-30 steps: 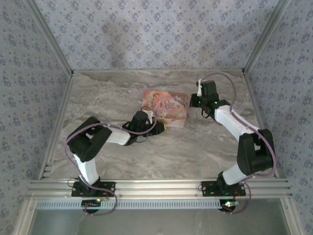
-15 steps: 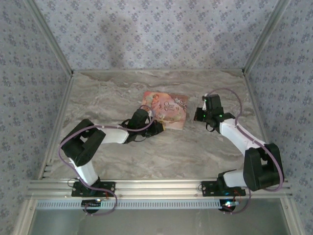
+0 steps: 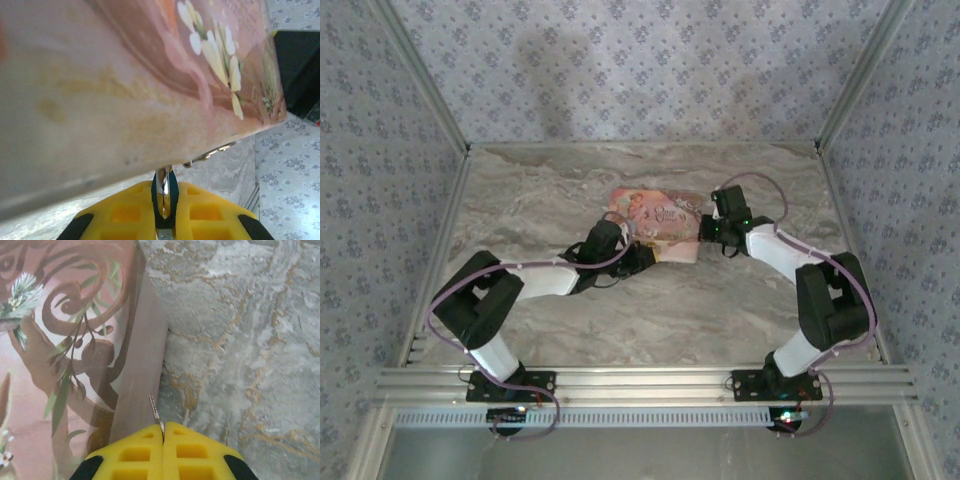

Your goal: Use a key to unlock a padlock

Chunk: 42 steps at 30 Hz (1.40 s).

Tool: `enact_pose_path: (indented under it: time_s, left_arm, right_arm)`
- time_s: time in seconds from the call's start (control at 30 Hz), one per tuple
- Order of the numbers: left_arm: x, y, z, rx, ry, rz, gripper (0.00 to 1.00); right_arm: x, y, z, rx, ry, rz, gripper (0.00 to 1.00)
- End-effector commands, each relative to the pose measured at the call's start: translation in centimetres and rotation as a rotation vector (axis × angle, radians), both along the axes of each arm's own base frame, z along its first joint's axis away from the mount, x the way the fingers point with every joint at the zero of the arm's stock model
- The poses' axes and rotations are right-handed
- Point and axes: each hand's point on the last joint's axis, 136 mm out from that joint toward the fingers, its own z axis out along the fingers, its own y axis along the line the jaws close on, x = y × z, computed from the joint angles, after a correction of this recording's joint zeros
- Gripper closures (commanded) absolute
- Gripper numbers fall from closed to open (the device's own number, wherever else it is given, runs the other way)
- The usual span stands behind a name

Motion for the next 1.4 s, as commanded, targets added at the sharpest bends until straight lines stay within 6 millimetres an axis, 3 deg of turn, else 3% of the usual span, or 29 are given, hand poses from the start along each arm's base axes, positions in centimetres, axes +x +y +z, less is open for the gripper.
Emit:
enact_pose_path:
  time_s: [0.0, 0.23, 0.43, 0.63, 0.87, 1.13, 1.37]
  left_arm:
    - [-0.6, -0.7, 1.6, -0.055, -0.019, -0.014, 1.0]
    - [0.1, -0.7, 1.4, -0.058, -0.034, 0.058, 1.0]
    - [1.2, -1.0, 2.2, -0.083, -0.055, 0.123, 1.0]
    - [2.0, -1.4, 3.3, -0.098, -0.075, 0.142, 1.0]
    - [2.7, -1.8, 3.5, -0.106, -0.074, 0.161, 1.0]
    - [2.9, -2.1, 3.5, -0.12, -0.072, 0.161, 1.0]
    - [3.1, -2.3, 3.6, -0.126, -0.071, 0.158, 1.0]
  right_arm:
    - [1.7, 1.1, 1.0, -0.007, -0.032, 0.012, 1.0]
    - [1.5, -0.2, 1.5, -0.04, -0.021, 0.009, 1.0]
    - [-1.1, -2.9, 3.5, -0.002, -0.034, -0.039, 1.0]
    - [-4.6, -3.6, 7.2, 0.224, -0.091, -0.035, 1.0]
    - [-8.2, -1.9, 13.2, 0.515, -0.21, 0.111, 1.0]
    - [-12.3, 0.5, 20.2, 0.691, -0.339, 0.313, 1.0]
    - [-15.1, 2.2, 24.3, 0.808, -0.423, 0.437, 1.0]
